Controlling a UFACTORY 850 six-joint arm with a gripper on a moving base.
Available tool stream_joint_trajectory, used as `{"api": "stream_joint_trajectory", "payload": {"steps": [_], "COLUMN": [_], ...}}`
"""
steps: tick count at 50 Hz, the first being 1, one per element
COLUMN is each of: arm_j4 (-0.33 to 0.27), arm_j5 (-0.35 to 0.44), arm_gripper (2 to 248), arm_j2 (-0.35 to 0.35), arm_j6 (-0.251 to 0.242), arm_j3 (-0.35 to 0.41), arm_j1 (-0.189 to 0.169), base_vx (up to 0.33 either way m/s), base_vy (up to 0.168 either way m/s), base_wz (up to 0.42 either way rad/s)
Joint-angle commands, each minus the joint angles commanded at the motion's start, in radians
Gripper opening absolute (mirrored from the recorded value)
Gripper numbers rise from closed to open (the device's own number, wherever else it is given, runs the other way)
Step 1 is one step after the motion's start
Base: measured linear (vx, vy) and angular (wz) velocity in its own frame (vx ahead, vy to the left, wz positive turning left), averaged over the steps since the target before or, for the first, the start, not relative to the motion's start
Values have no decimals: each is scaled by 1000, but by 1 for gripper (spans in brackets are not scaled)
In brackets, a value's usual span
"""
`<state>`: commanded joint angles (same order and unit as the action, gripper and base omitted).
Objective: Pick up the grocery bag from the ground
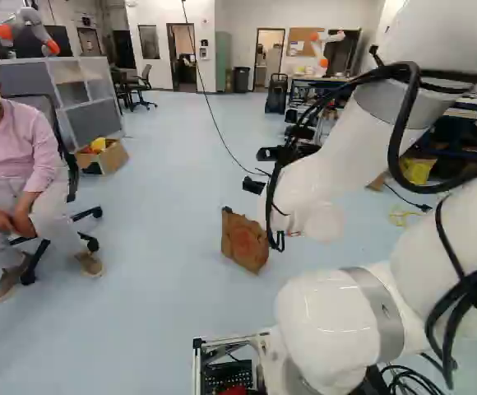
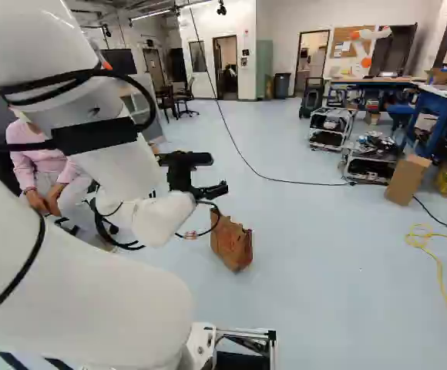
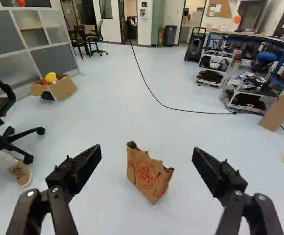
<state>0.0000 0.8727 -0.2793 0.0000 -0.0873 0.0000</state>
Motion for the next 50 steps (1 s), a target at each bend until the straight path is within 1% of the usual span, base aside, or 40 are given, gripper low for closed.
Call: {"api": "stream_joint_trajectory", "payload": {"steps": [50], "arm_j4": [0], "arm_j5": [0], "arm_gripper": [247], "arm_j2": [0], "arm_j6": [0], "arm_j3": [0], "arm_j1": [0], "base_vx": [0], "base_vy": [0], "base_wz": [0]}}
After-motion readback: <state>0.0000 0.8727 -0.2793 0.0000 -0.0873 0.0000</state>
